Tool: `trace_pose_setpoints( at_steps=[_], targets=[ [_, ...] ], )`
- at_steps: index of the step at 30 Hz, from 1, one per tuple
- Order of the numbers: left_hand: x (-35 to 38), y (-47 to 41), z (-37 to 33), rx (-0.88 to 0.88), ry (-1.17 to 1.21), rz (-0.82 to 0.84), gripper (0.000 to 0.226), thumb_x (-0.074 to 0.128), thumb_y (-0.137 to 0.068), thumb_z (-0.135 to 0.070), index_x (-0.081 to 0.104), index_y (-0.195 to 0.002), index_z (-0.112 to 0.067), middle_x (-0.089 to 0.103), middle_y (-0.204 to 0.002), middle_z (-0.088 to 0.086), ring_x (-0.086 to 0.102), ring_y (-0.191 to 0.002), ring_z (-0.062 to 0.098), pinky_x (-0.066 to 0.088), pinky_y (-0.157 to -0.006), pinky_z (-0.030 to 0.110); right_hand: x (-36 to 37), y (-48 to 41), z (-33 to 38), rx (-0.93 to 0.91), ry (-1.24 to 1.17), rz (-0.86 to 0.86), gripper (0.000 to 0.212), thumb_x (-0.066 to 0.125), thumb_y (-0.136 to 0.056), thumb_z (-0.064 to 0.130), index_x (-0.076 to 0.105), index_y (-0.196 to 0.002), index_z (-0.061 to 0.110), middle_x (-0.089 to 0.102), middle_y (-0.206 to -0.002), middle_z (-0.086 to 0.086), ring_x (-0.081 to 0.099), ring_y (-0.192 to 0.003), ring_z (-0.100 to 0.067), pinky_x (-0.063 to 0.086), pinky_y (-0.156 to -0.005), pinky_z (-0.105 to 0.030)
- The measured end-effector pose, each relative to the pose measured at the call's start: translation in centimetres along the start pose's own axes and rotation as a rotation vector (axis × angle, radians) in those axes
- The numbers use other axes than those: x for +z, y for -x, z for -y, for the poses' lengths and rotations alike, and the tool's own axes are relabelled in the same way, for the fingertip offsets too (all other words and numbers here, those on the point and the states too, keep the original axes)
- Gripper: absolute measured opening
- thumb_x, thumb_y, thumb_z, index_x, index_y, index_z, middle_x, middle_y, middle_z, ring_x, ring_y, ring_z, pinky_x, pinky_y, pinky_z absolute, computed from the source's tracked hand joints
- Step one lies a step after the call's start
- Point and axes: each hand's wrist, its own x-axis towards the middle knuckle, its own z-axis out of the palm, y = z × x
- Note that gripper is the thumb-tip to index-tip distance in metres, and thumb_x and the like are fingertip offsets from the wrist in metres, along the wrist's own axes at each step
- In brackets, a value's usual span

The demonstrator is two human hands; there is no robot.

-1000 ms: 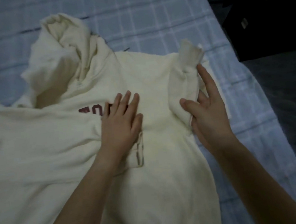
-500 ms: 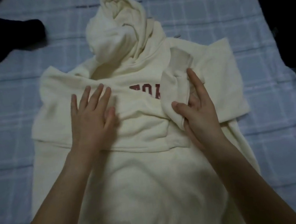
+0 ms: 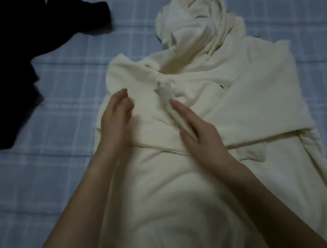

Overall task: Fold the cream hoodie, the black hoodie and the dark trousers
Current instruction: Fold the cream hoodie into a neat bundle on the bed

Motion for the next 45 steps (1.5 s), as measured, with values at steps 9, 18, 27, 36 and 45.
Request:
trace_pose_setpoints(
  at_steps=[9,18,27,36,45],
  targets=[
    [2.3,-0.4,-1.3,-0.016,-0.388,0.11,0.071,0.078,-0.078,-0.045,0.045,-0.138,-0.029,0.061,-0.126,0.001,0.06,-0.114,0.014,0.052,-0.093,0.033,2.4,1.2,-0.4,-0.086,0.65,0.311,0.073,0.036,-0.094,0.022,0.005,-0.157,0.039,0.024,-0.163,-0.011,0.016,-0.151,-0.035,0.02,-0.122,-0.044],
    [2.0,-0.8,-1.5,0.078,-0.372,0.246,0.012,0.08,-0.079,-0.024,0.072,-0.081,-0.015,0.069,-0.071,-0.004,0.057,-0.067,0.0,0.043,-0.065,0.022,-0.6,1.2,0.5,-0.153,0.48,0.053,0.055,0.043,-0.087,0.012,0.047,-0.142,0.013,0.054,-0.142,-0.008,0.045,-0.134,-0.025,0.018,-0.121,-0.029],
    [-4.2,-1.5,1.2,-0.015,-0.268,-0.224,0.033,0.077,-0.08,-0.015,0.059,-0.108,-0.008,0.064,-0.099,0.007,0.065,-0.094,0.025,0.047,-0.078,0.027,-6.0,-0.7,-6.1,0.412,0.884,-0.086,0.074,0.006,-0.089,0.065,0.008,-0.158,0.038,0.008,-0.167,-0.008,0.003,-0.151,-0.04,0.005,-0.119,-0.062],
    [-3.7,-1.6,-0.1,0.198,-0.799,-0.295,0.054,0.075,-0.078,-0.03,0.053,-0.123,-0.009,0.06,-0.112,0.013,0.055,-0.105,0.032,0.039,-0.085,0.032,-6.1,1.9,-6.0,0.455,0.885,0.075,0.07,0.003,-0.088,0.069,-0.002,-0.155,0.048,0.004,-0.167,-0.006,0.003,-0.15,-0.044,0.005,-0.118,-0.062],
    [4.8,-2.1,1.1,0.841,-1.385,0.309,0.055,0.025,-0.1,-0.045,0.035,-0.15,-0.026,0.031,-0.158,0.001,0.025,-0.147,0.028,0.013,-0.119,0.051,-11.4,-4.6,-9.6,0.159,1.044,-0.042,0.055,0.015,-0.102,0.052,0.017,-0.156,0.043,0.023,-0.164,0.004,0.014,-0.152,-0.031,0.011,-0.118,-0.061]
  ],
)
